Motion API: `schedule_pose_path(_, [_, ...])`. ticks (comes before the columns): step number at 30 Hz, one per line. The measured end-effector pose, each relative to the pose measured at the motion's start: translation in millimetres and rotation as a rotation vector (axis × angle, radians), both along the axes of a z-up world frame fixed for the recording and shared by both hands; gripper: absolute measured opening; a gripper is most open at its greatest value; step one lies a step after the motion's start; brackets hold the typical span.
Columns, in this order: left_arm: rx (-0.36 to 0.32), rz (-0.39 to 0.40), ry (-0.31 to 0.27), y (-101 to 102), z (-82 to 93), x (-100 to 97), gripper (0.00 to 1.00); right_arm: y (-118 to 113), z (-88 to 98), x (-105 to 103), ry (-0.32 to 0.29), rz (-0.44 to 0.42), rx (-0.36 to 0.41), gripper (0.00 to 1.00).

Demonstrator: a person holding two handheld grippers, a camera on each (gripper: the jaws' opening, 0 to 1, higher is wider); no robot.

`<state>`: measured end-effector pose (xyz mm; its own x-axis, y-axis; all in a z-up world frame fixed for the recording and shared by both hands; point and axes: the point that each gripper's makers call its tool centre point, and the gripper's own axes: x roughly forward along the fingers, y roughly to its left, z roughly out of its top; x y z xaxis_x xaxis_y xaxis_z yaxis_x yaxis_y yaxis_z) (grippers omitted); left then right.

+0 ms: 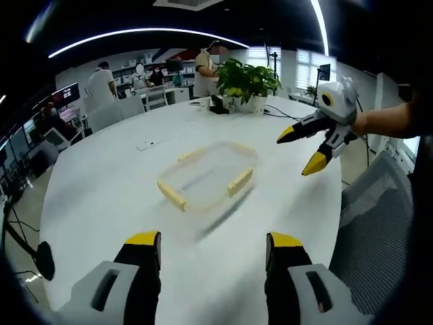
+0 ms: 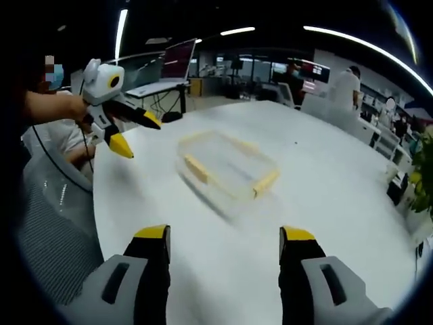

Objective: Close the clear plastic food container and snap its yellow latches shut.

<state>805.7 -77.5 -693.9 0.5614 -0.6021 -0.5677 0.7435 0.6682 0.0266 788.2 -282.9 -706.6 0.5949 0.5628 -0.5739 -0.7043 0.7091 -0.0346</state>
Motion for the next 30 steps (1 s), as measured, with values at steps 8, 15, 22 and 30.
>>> schedule_pose_path(8, [-0.019, 0.019, -0.017, 7, 4.6, -26.9, 0.69, -5, 5.9, -21, -0.043, -0.014, 0.022, 0.72])
schedule_pose_path(15, [-0.057, 0.042, -0.028, 9, 11.5, -40.9, 0.78, -4, 9.2, -37, -0.051, -0.024, 0.051, 0.82])
schedule_pose_path(22, [-0.098, 0.061, -0.035, 9, 19.7, -52.0, 0.9, -8, 12.2, -43, -0.057, -0.024, 0.053, 0.91])
schedule_pose_path(30, [-0.104, 0.069, -0.056, 10, 22.9, -57.8, 0.99, -9, 14.3, -51, -0.051, -0.024, 0.08, 0.99])
